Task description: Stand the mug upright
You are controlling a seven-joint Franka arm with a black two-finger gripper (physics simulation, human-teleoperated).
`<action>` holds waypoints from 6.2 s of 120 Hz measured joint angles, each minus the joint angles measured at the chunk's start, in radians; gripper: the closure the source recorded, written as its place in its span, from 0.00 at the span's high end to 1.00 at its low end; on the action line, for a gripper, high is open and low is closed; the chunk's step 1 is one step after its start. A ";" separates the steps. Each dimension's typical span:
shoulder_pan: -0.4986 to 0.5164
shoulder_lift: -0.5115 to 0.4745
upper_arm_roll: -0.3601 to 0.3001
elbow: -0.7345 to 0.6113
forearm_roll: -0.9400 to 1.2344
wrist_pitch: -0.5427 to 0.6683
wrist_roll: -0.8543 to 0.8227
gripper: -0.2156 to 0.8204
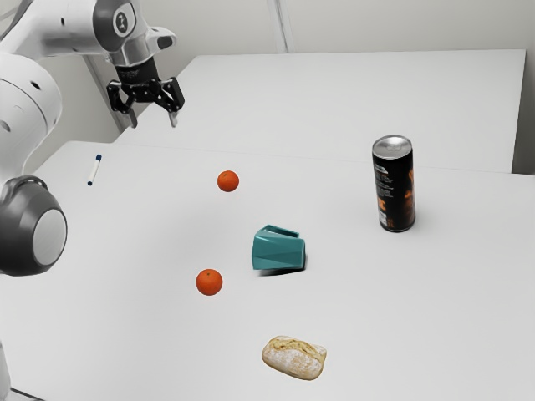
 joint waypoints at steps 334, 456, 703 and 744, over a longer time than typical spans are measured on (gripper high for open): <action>-0.135 -0.127 -0.118 -0.983 -1.337 0.633 0.932 0.32; -0.155 -0.316 -0.139 -0.938 -0.397 0.887 0.767 0.04; -0.174 -0.318 -0.139 -0.965 0.114 0.863 0.196 0.66; -0.180 -0.364 -0.139 -0.773 0.109 0.726 0.195 0.76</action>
